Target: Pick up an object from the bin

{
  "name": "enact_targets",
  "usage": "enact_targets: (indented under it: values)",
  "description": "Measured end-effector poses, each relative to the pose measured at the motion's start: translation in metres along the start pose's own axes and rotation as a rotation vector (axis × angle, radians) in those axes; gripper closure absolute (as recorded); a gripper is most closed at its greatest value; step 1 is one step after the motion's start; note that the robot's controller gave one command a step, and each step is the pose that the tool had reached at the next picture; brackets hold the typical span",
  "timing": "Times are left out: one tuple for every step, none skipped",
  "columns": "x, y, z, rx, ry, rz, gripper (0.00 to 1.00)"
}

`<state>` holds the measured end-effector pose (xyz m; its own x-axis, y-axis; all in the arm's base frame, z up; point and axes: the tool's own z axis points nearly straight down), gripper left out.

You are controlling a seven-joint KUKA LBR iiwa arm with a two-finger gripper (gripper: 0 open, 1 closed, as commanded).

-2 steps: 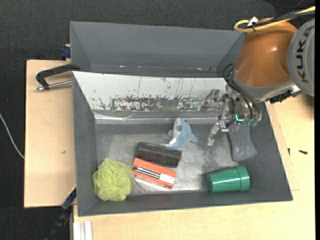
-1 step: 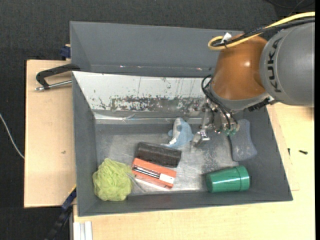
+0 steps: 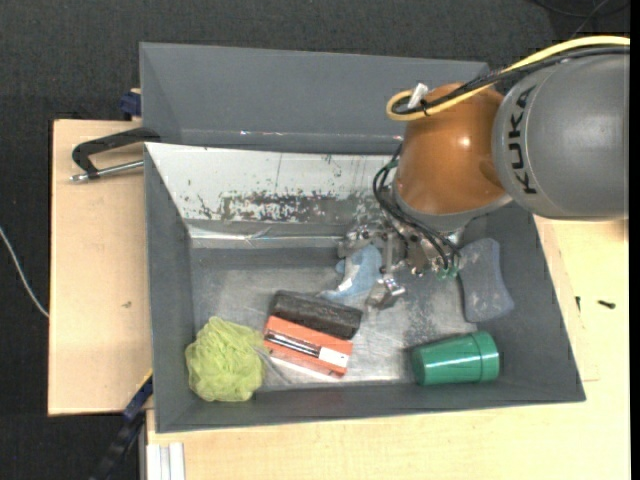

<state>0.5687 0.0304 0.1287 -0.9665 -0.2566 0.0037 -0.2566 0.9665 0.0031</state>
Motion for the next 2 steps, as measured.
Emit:
enact_targets:
  values:
    - [-0.002, 0.001, -0.006, 0.002, -0.006, -0.076, 0.00]
    - [0.000, 0.005, 0.004, 0.002, -0.003, -0.151, 0.00]
